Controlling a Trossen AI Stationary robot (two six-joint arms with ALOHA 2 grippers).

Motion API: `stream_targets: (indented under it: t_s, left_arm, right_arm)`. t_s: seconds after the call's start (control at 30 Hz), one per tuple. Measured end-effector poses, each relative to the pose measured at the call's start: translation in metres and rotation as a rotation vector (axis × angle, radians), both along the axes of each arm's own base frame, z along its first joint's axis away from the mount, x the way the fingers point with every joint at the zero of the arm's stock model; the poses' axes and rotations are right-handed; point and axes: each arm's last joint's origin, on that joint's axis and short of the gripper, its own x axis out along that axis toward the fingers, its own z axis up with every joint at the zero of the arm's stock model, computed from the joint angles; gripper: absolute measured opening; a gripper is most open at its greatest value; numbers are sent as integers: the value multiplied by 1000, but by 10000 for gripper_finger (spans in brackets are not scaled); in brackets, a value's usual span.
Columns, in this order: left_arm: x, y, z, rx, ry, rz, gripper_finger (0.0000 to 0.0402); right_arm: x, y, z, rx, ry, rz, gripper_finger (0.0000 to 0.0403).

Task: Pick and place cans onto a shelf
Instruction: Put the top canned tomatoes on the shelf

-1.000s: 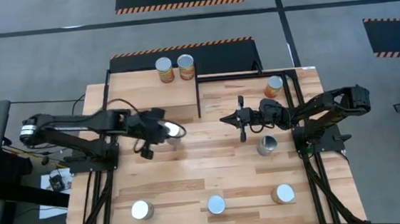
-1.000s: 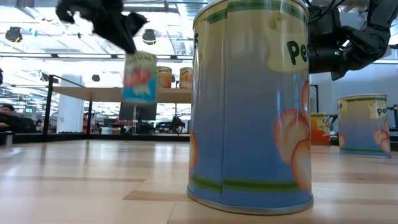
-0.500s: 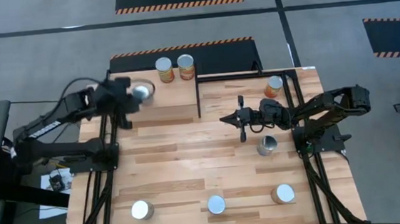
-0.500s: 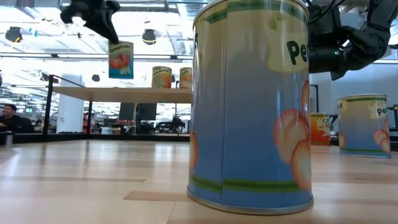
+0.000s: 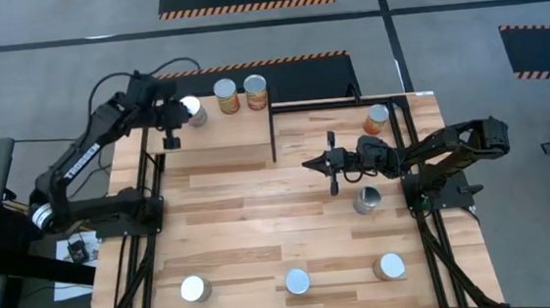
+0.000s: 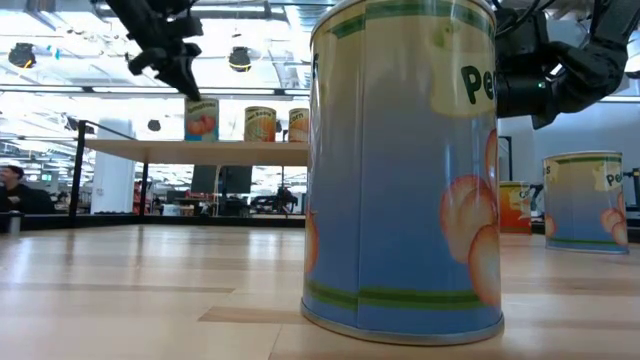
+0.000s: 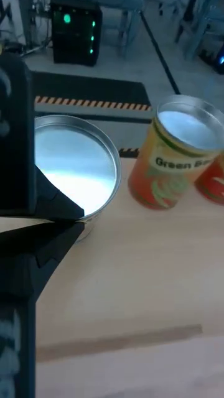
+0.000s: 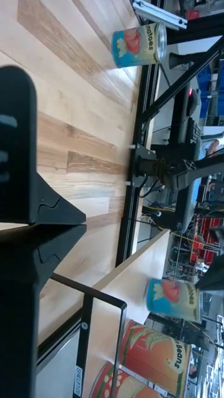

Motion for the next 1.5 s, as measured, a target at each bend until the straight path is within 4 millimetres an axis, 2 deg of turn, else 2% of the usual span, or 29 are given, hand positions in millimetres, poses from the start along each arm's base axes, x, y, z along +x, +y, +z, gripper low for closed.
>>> stream_targets:
  t_s: [0.2,0.5,0.8,1.5]
  left_arm:
    - [4,14,0,52,-27,3,0]
    - [7,17,0,34,-60,34,0]
    - [14,29,-12,-17,-25,84,0]
    - [12,27,-3,15,-102,156,0]
  right_arm:
    - [0,0,0,0,1,0,15]
    - [0,0,0,1,2,0,15]
    - [0,0,0,1,2,0,15]
    - [0,0,-2,5,20,0,15]
